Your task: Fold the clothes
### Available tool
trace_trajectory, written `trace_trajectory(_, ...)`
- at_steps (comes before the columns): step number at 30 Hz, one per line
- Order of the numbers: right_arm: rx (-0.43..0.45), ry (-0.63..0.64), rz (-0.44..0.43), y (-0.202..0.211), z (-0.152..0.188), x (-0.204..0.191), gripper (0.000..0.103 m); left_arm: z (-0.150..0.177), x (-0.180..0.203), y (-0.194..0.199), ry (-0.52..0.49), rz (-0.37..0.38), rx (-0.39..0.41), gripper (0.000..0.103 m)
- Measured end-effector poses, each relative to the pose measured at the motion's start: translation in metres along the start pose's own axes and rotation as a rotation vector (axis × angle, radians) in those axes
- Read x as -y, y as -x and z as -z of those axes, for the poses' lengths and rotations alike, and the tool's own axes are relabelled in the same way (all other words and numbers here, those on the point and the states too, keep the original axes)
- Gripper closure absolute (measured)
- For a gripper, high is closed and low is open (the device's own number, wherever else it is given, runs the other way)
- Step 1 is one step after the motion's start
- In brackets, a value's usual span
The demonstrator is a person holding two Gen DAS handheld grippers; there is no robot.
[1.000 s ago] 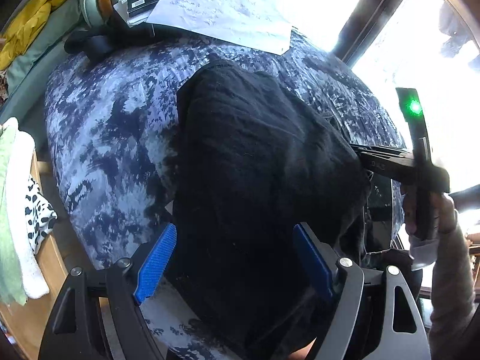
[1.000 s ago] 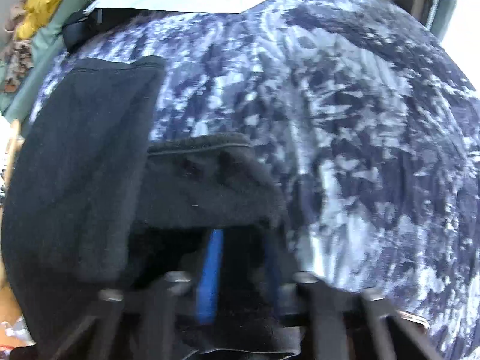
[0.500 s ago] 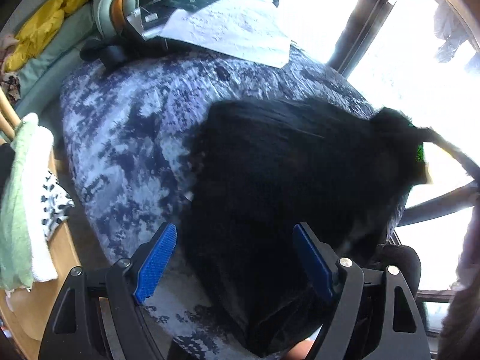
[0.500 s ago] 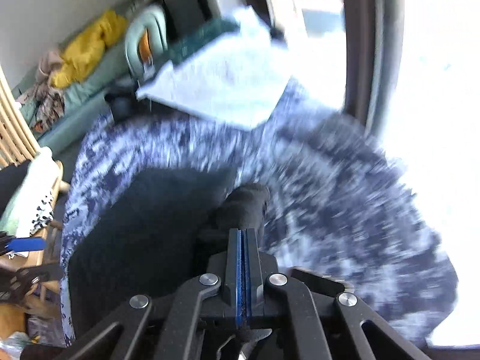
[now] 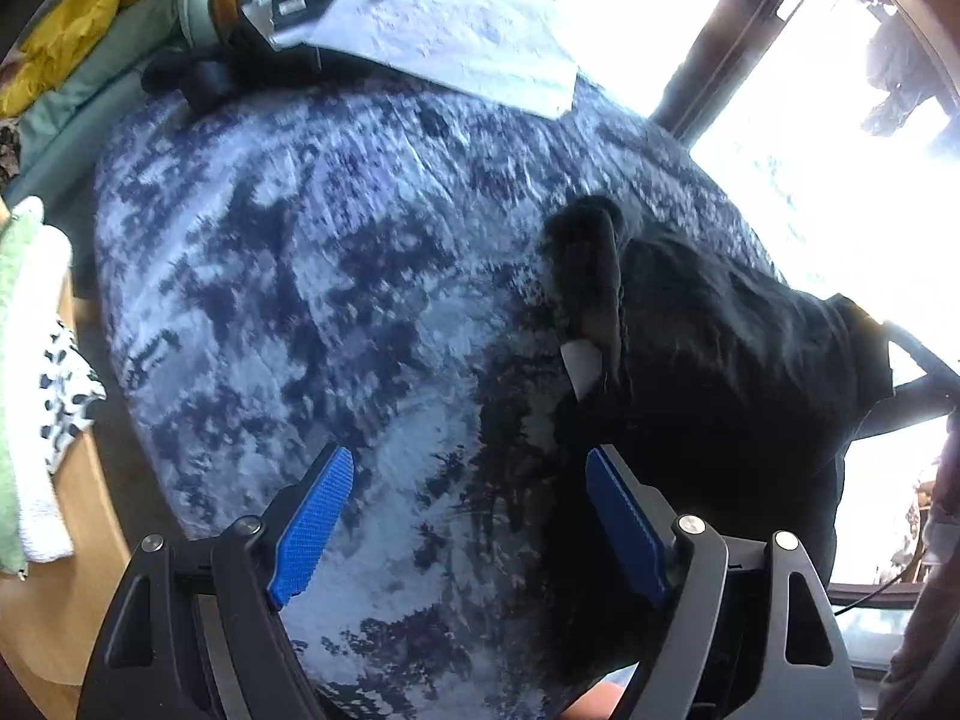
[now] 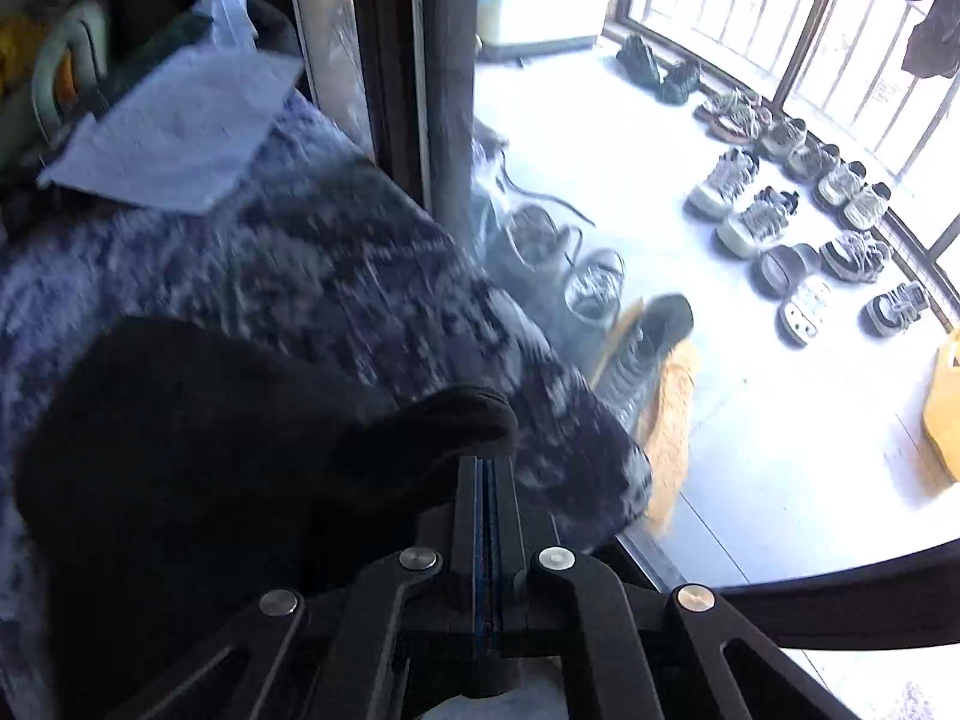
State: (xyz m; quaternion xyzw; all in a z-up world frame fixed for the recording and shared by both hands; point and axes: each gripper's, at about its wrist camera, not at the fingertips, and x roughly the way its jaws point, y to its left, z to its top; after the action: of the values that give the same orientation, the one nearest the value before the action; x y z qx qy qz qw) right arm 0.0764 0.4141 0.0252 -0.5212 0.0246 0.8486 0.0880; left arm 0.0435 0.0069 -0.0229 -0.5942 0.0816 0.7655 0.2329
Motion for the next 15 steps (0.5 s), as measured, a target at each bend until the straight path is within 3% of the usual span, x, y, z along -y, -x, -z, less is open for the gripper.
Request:
trace_trajectory(3, -0.045, 0.028, 0.024, -0.016, 0.009, -0.002, 0.102, 0.001, 0.006, -0.018, -0.015, 0.022, -0.036, 0.021)
trace_trajectory(7, -0.043, 0.041, 0.025, -0.009, 0.01, -0.001, 0.096, -0.004, 0.014, -0.037, -0.029, 0.1, -0.051, 0.021)
trace_trajectory(10, 0.012, 0.061, 0.003, 0.011, 0.001, -0.003, 0.064, -0.013, 0.024, -0.046, -0.048, 0.168, -0.036, 0.021)
trace_trajectory(15, 0.019, 0.108, -0.045, 0.014, 0.003, -0.019, 0.057, -0.049, 0.041, -0.059, -0.037, 0.255, -0.009, 0.021)
